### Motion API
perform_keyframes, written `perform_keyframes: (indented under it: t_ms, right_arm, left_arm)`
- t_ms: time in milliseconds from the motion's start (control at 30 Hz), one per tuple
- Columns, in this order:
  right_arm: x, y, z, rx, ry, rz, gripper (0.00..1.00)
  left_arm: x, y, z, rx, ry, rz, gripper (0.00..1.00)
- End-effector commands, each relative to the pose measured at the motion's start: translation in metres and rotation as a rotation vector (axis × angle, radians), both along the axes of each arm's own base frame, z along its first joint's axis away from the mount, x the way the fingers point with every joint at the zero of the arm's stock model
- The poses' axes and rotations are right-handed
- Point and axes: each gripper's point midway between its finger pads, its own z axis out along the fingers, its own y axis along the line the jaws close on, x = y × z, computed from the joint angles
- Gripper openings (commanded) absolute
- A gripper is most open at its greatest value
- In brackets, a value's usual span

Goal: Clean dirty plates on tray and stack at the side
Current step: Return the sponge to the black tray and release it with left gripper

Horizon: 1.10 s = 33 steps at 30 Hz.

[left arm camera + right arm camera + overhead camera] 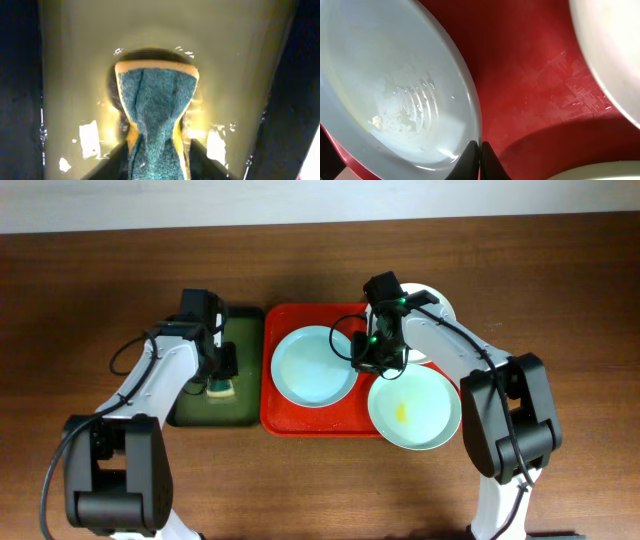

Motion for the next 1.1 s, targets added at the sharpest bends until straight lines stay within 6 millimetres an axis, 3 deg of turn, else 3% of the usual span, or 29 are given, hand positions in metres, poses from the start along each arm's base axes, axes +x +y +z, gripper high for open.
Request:
perform_keyframes:
  t_ms: [0, 67, 200, 233, 267, 300, 333, 467, 567, 767, 900, 967, 1000, 1033, 1067]
  right_arm:
    - [-0.005, -0.001, -0.008, -0.019, 0.019, 0.015, 0.04]
    - [-0.005, -0.001, -0.008, -0.019, 0.019, 0.015, 0.05]
    - [-0.006, -0.002, -0.008, -0.02, 0.023, 0.015, 0.05]
    - [-0.008, -0.002, -0.008, -0.023, 0.029, 0.015, 0.05]
    - [-0.008, -0.002, -0.008, -0.023, 0.029, 0.015, 0.06]
    - [-0.008, -0.002, -0.008, -0.023, 0.029, 0.015, 0.06]
    - [-0.007, -0.003, -0.008, -0.025, 0.027, 0.015, 0.13]
    - [-0.006, -0.005, -0.009, -0.041, 0.022, 0.013, 0.15]
    - [-0.006, -0.006, -0.01, -0.047, 0.021, 0.012, 0.22]
    - [-0.013, -0.008, -0.022, -0.05, 0.03, 0.012, 0.22]
    - [-0.011, -0.008, -0.023, -0.045, 0.018, 0.012, 0.04]
    - [-0.011, -0.008, -0.023, -0.045, 0.018, 0.012, 0.04]
    - [-0.011, -0.008, -0.023, -0.045, 0.018, 0.011, 0.05]
    - [-0.011, -0.008, -0.023, -0.045, 0.019, 0.011, 0.2]
    - [-0.011, -0.008, -0.023, -0.046, 0.019, 0.011, 0.22]
  left_arm:
    - [0.0, 0.001, -0.002, 0.002, 0.007, -0.003, 0.49]
    - [0.005, 0.001, 0.012, 0.001, -0.006, -0.001, 0.59]
    - [0.028, 0.024, 0.075, -0.027, -0.138, 0.134, 0.71]
    - [0.032, 0.044, 0.091, -0.036, -0.187, 0.21, 0.82]
    - [0.03, 0.064, 0.096, -0.039, -0.204, 0.279, 0.99]
    - [0.029, 0.075, 0.097, -0.037, -0.206, 0.308, 1.0]
    - [0.027, 0.082, 0.097, -0.035, -0.205, 0.326, 1.0]
    - [0.023, 0.109, 0.097, -0.028, -0.207, 0.392, 0.99]
    - [0.023, 0.109, 0.097, -0.028, -0.207, 0.391, 0.99]
    - [0.023, 0.109, 0.097, -0.028, -0.207, 0.392, 0.99]
    - [0.023, 0.109, 0.097, -0.028, -0.207, 0.392, 0.99]
    - [0.023, 0.109, 0.097, -0.028, -0.207, 0.392, 0.99]
    - [0.023, 0.109, 0.097, -0.028, -0.207, 0.392, 0.99]
    - [0.023, 0.109, 0.097, -0.028, -0.207, 0.392, 0.99]
    - [0.023, 0.109, 0.097, -0.028, -0.207, 0.392, 0.99]
